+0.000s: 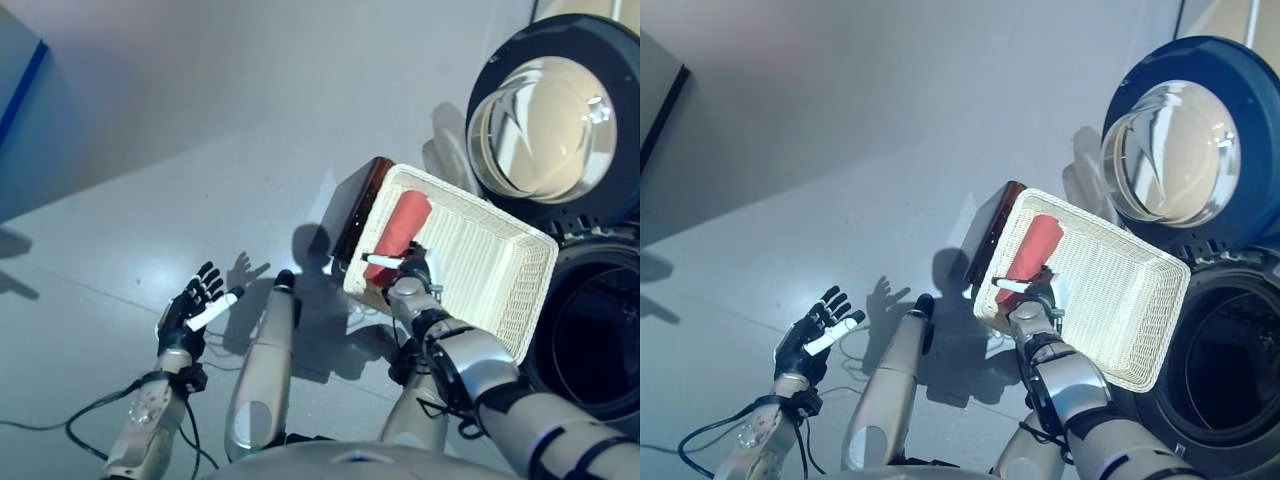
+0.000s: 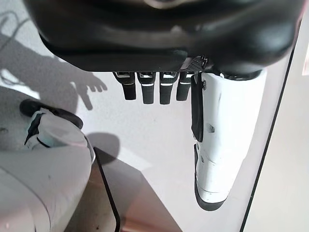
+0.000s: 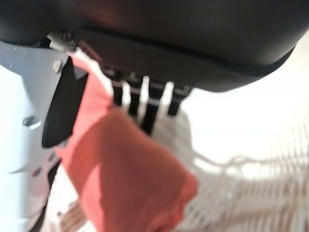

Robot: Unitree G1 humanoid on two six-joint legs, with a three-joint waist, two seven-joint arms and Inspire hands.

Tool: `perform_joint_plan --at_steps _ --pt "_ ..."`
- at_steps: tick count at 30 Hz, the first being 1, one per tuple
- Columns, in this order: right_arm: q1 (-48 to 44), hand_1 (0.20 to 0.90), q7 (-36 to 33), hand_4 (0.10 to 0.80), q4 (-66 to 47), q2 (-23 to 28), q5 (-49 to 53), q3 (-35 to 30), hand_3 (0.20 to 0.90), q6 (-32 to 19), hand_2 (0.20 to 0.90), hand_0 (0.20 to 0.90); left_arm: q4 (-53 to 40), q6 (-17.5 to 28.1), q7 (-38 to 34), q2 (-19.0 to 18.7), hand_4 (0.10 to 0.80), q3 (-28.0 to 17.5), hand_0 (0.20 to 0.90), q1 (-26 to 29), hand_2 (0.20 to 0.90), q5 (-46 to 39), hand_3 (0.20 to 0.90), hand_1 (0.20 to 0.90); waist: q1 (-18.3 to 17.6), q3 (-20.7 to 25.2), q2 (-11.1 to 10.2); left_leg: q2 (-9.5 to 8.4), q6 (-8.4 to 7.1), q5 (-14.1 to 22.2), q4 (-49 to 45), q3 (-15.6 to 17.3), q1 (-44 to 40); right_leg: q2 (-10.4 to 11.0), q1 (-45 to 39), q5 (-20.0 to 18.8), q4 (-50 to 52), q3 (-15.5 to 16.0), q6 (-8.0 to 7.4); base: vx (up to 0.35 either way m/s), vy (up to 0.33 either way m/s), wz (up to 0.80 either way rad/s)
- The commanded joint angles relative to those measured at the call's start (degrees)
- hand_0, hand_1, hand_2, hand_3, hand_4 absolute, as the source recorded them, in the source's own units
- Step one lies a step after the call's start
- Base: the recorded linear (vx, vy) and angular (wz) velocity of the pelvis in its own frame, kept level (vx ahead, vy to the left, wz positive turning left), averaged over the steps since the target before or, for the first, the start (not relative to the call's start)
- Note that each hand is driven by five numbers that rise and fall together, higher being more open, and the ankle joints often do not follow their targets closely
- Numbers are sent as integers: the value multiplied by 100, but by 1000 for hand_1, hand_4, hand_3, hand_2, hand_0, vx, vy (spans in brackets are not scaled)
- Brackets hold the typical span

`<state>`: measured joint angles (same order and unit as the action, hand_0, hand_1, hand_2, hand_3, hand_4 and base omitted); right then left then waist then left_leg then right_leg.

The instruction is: Pick up the clothes and place them into the washing machine

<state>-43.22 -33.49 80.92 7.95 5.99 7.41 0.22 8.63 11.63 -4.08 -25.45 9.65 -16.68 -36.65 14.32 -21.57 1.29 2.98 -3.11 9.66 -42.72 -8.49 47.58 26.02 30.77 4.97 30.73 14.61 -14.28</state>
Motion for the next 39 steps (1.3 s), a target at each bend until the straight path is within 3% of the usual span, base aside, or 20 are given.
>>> perform_joint_plan --at_steps 1,2,3,4,6,14,26,29,33,38,39 --pt "-142 900 42 800 139 213 -239 -231 900 168 900 900 -763 434 13 -443 800 -202 900 109 900 106 900 900 290 -127 175 15 -86 -102 251 4 175 -42 43 94 413 -234 173 -29 -18 9" --pt "-136 900 61 800 149 244 -250 -233 900 190 900 900 -788 423 16 -460 800 -198 900 121 900 119 900 900 300 -136 191 -9 -85 -111 253 0 205 -29 71 90 427 -225 173 -32 -17 14" --pt "-148 636 140 612 229 318 -312 -231 636 263 636 636 -843 413 44 -482 800 -195 900 110 900 121 900 900 343 -142 220 -51 -79 -135 262 -11 298 13 139 92 455 -205 172 -22 -9 15" --pt "-148 636 140 612 229 318 -312 -231 636 263 636 636 -843 412 44 -482 800 -195 900 110 900 121 900 900 343 -141 220 -51 -79 -135 262 -11 300 14 141 93 456 -205 172 -16 0 22" --pt "-150 200 220 300 297 396 -373 -226 200 339 200 200 -873 410 63 -493 800 -204 900 103 900 116 900 900 393 -145 239 -75 -74 -157 274 -18 360 51 196 84 480 -179 162 -2 -11 19" --pt "-30 200 578 300 579 553 -796 -174 200 726 200 200 -951 276 133 -525 800 -260 900 249 900 178 900 900 557 -118 294 -206 -32 -157 209 -123 577 171 242 143 652 -31 125 18 -38 17" --pt "210 200 709 300 563 575 -670 -272 200 701 200 200 -920 235 132 -496 800 -314 900 286 900 254 900 900 509 -147 280 -131 -27 -168 274 -69 504 178 333 123 644 -88 141 3 -1 4" --pt "358 200 587 300 435 759 -104 -672 200 482 200 200 -875 276 137 -491 800 -324 900 298 900 224 900 900 425 -136 281 -65 -35 -179 320 -31 410 165 335 116 602 -141 141 4 31 -4" --pt "784 200 479 300 -55 1055 1294 -1458 200 -249 200 200 -648 354 83 -398 800 -398 900 323 900 113 900 900 157 -91 240 89 -64 -217 475 94 214 117 349 66 446 -248 144 -13 38 -19" --pt "908 200 429 300 -384 1223 2011 -1819 200 -716 200 200 -519 409 66 -360 800 -355 900 282 900 25 900 900 9 -89 217 199 -97 -270 568 197 108 63 380 55 373 -349 164 -26 11 -31" --pt "1015 200 463 300 -652 1272 2505 -2053 200 -1041 200 200 -413 424 54 -312 800 -343 900 268 900 -43 900 900 -114 -97 198 265 -115 -288 589 251 49 23 437 62 368 -423 181 -42 6 -18"
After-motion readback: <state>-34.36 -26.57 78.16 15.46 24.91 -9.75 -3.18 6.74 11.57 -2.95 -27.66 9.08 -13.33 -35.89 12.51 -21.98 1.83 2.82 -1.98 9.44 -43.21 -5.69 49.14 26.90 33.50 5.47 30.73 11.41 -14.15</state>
